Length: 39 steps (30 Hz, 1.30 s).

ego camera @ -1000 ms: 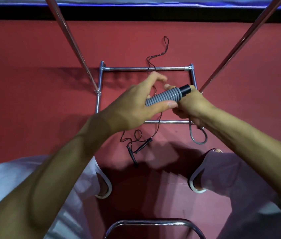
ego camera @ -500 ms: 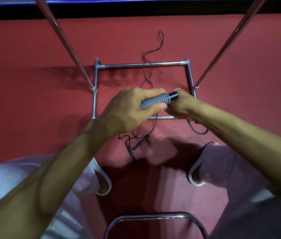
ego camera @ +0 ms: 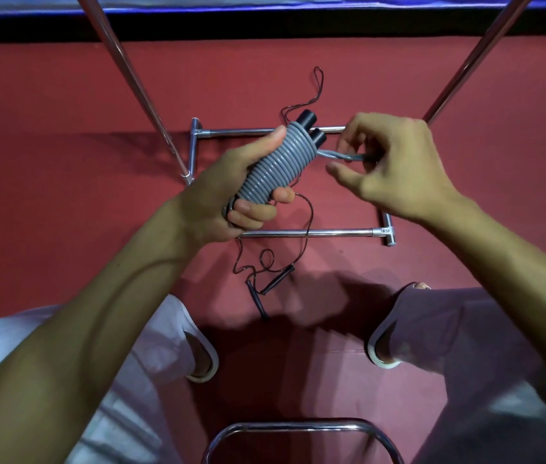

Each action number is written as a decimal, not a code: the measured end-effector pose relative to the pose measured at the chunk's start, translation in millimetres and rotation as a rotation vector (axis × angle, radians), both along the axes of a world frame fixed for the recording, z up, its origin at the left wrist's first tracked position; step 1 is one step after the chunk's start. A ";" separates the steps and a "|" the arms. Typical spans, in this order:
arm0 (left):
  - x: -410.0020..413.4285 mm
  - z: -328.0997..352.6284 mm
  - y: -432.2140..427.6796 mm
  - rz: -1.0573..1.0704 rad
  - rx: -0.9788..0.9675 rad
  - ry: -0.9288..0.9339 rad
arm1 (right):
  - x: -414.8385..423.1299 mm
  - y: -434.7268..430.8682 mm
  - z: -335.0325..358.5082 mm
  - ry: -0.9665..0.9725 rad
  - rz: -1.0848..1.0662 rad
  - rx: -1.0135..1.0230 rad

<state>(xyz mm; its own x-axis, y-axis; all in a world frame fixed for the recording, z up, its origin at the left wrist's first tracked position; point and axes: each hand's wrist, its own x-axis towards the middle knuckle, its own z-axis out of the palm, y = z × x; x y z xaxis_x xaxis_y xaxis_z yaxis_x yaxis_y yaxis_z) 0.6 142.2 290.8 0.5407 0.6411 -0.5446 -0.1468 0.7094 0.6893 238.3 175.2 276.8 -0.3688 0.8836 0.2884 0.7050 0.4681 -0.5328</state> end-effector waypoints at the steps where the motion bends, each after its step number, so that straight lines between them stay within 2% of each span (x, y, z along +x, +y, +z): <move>1: -1.0 1.2 -0.1 -0.009 -0.026 -0.022 | 0.7 -1.4 -0.3 -0.077 0.020 0.088; 4: -4.0 3.3 1.2 -0.013 -0.088 -0.059 | 2.8 2.6 -2.9 -0.089 0.045 0.151; 6: -6.4 3.6 3.6 -0.007 -0.088 -0.067 | 5.1 6.7 -1.7 0.030 0.083 0.018; 8: -8.3 4.5 5.6 -0.005 -0.068 -0.070 | 7.5 10.3 4.0 0.205 0.128 -0.301; 11: -9.2 6.2 6.2 -0.008 -0.036 -0.054 | 6.5 12.7 8.0 0.511 0.140 -0.911; 13: -8.1 5.3 6.5 -0.005 -0.002 0.009 | 4.5 13.6 5.2 0.551 0.142 -1.102; 15: -7.1 2.7 6.7 0.010 0.064 0.112 | 0.8 12.5 2.6 0.447 0.148 -1.020; 19: -0.4 -4.2 3.6 0.097 0.211 0.280 | -7.1 6.7 -7.9 0.015 0.079 -0.549; 23: 3.6 -6.4 2.1 0.194 0.258 0.343 | -20.1 -1.7 -16.3 0.012 -0.015 -0.447; 29: 1.6 -9.3 1.7 0.205 0.236 0.411 | -11.2 -0.2 -8.1 -0.294 0.066 -0.079; 32: 4.5 -10.8 0.4 0.216 0.270 0.488 | -8.2 1.0 -5.1 -0.375 0.067 -0.049; 34: 7.7 -11.3 -0.1 0.214 0.335 0.561 | -10.3 -0.3 -5.8 -0.261 0.099 -0.261; 37: 16.1 -19.3 -0.9 0.206 0.508 0.682 | -17.6 3.4 -10.0 0.209 -0.070 -0.891; 39: 19.7 -29.4 -1.6 0.188 0.660 0.785 | -19.6 9.4 -8.3 0.430 -0.208 -1.257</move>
